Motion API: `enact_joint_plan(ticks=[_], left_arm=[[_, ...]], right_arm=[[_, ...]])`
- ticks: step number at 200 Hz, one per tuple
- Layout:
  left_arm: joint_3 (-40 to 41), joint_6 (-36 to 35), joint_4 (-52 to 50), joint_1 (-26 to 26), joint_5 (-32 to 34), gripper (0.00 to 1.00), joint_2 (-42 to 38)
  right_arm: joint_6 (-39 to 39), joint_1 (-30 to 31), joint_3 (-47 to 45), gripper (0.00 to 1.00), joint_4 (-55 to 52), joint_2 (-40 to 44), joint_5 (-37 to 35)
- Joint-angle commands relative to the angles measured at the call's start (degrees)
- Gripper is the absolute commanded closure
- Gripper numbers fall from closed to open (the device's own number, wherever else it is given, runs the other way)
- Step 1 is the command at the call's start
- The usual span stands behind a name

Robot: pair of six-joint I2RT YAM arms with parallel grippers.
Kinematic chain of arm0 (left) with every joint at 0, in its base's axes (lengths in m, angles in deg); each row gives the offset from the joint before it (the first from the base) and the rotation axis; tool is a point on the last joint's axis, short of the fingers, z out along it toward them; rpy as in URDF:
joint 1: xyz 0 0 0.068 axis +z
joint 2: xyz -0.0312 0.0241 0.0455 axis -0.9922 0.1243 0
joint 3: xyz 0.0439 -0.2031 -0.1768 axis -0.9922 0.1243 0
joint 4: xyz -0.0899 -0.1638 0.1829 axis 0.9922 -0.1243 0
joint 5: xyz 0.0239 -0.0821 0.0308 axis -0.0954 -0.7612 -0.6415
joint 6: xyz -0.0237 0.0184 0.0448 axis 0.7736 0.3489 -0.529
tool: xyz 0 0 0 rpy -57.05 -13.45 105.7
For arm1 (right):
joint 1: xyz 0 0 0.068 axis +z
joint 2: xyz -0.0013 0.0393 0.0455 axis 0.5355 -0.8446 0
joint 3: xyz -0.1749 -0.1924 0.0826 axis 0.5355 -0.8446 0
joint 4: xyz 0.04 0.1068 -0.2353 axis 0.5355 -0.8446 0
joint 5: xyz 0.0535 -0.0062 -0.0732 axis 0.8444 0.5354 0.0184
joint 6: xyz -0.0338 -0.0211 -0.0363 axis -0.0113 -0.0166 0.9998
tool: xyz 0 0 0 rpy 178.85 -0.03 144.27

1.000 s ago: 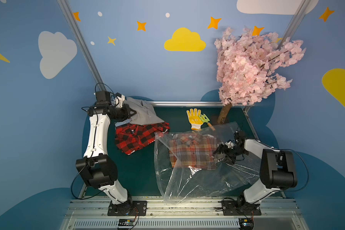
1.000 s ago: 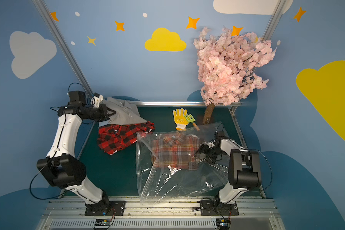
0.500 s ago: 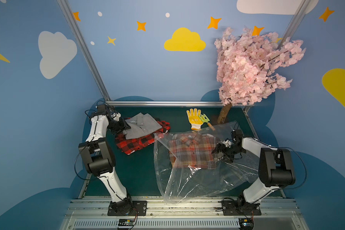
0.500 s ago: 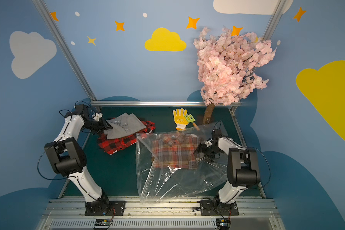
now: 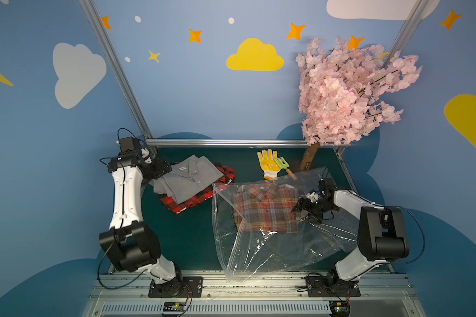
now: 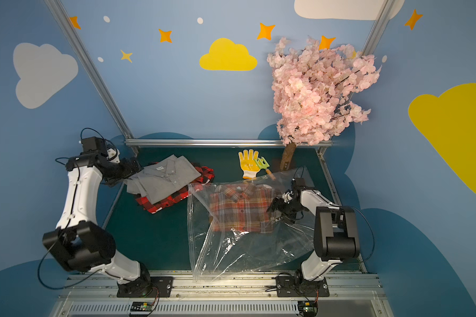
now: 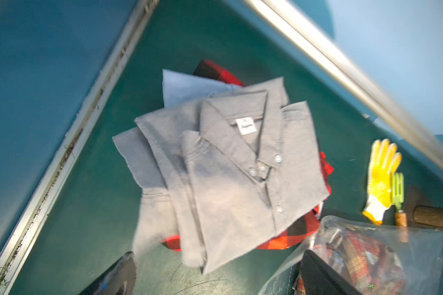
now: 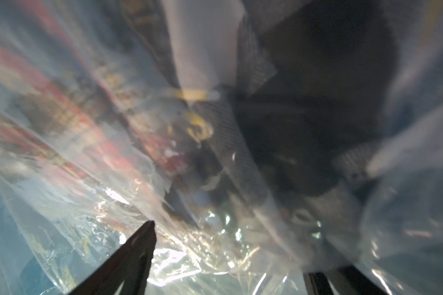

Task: Take the shirt out of the vacuum bag
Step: Place the shirt at the center of the board.

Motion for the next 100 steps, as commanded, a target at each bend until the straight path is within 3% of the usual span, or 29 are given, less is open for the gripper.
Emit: enact_joint_plan(ticks=[1,29,46,76,100], left_arm=[[8.5,3.6,2.7,-1.6,-6.1,0.00,-6.6],[20.3,7.2,7.8,-1.8,-6.5,0.02,-12.0],[26.3,10.4,12.5,-2.8,-12.5,0.06,-13.7],[35.1,14.2,17.3,-11.4,-15.5,0.08,-16.6],[42.1,18.6,19.8,-17.5,-18.1,0.18,-19.4]], right_arm=[[1.2,0.5,0.4,0.13,-1.4,2.4,0.1],[1.9,0.8,1.0,0.13,-2.4,3.4,0.4],[2.0,1.1,0.8,0.13,-2.7,4.0,0.8],[2.5,2.3,0.0,0.13,-3.5,5.6,1.2],[3.0,2.7,-0.6,0.13,-4.1,6.5,0.8]])
